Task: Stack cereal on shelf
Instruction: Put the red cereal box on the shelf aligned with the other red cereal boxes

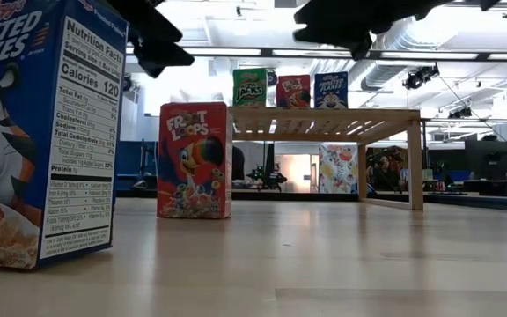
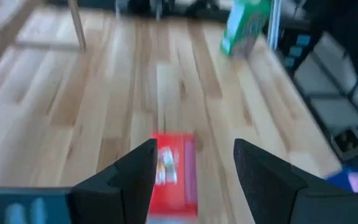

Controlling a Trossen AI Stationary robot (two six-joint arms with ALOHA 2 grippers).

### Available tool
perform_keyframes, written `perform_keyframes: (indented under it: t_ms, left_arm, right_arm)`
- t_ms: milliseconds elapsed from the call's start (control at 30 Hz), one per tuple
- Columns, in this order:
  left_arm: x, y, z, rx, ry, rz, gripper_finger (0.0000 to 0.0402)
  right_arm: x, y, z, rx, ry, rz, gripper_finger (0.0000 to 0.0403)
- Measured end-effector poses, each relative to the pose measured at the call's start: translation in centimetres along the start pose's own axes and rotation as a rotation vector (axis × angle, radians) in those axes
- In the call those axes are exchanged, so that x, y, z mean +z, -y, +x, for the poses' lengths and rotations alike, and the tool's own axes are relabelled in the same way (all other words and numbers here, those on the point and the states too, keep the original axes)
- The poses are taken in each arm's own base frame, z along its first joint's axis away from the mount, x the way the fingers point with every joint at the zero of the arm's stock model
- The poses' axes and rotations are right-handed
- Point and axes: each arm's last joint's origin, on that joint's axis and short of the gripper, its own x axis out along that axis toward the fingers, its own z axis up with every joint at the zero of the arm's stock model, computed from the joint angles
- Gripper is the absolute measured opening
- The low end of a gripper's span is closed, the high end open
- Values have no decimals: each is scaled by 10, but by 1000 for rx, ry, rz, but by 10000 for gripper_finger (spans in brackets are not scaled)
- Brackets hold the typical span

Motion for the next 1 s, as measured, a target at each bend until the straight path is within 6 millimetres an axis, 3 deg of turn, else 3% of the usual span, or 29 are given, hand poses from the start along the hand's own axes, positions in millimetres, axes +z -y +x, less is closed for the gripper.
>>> perform_keyframes:
  t_ms: [200, 367, 433, 600, 1000]
  left_arm:
    - [-19, -2, -9, -8, 143, -11, 194]
    - [-36, -5, -18, 23, 193, -4, 185]
    - [-36, -5, -21, 28, 245, -3, 182]
    - [-57, -9, -25, 42, 262, -6, 173]
    - [-84, -19, -32, 77, 316, -27, 170]
  right_arm:
    - [14, -16, 38, -31, -87, 43, 237]
    - [19, -25, 69, -62, -180, 18, 278]
    - [22, -27, 81, -67, -207, 19, 283]
    - [20, -28, 111, -107, -289, 13, 284]
    - [6, -10, 140, -103, -406, 49, 284]
